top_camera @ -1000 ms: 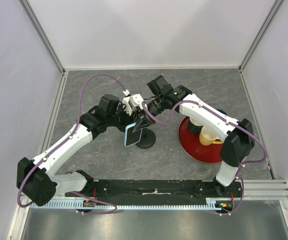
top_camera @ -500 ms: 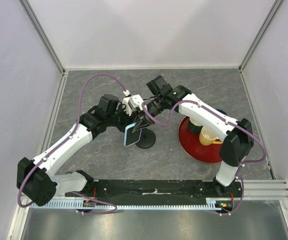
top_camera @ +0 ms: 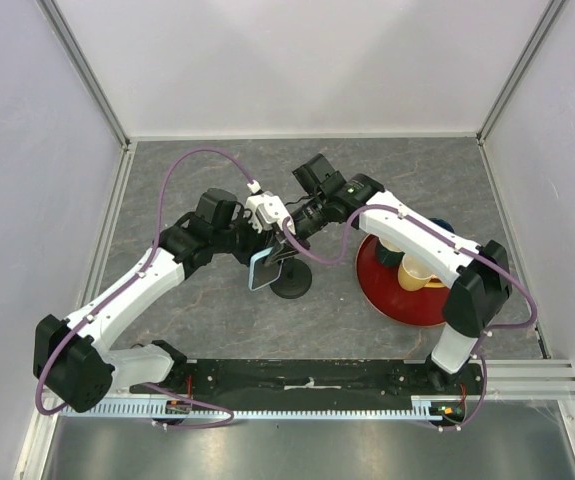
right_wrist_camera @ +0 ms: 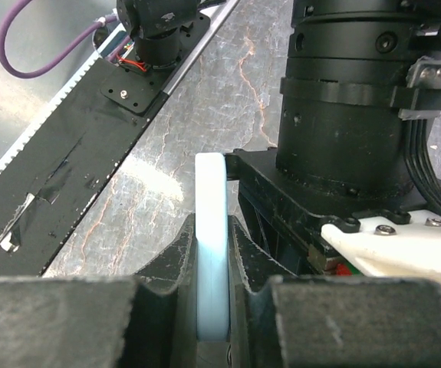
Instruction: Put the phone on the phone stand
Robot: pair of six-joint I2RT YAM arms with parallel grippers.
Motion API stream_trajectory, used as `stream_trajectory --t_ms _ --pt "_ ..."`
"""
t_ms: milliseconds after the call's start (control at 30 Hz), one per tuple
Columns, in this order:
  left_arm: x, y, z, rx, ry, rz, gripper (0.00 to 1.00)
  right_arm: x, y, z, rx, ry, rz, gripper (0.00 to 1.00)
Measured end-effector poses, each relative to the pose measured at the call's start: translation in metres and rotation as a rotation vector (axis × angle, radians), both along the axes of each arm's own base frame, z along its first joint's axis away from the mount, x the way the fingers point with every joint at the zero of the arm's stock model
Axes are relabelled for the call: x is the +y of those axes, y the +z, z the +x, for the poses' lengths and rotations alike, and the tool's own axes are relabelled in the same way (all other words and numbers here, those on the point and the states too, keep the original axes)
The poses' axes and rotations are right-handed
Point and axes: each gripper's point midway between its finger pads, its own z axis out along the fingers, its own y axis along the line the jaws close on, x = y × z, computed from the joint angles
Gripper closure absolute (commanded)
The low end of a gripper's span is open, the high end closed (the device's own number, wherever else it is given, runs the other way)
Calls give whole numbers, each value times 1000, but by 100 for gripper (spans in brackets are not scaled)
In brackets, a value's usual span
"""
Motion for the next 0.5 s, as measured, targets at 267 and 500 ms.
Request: stream_trajectory --t_ms 267,500 --pt "-2 1 2 -14 1 -7 98 -9 -3 12 6 -43 -8 100" --pt "10 2 16 -54 152 16 98 -9 -4 22 56 -131 -45 100"
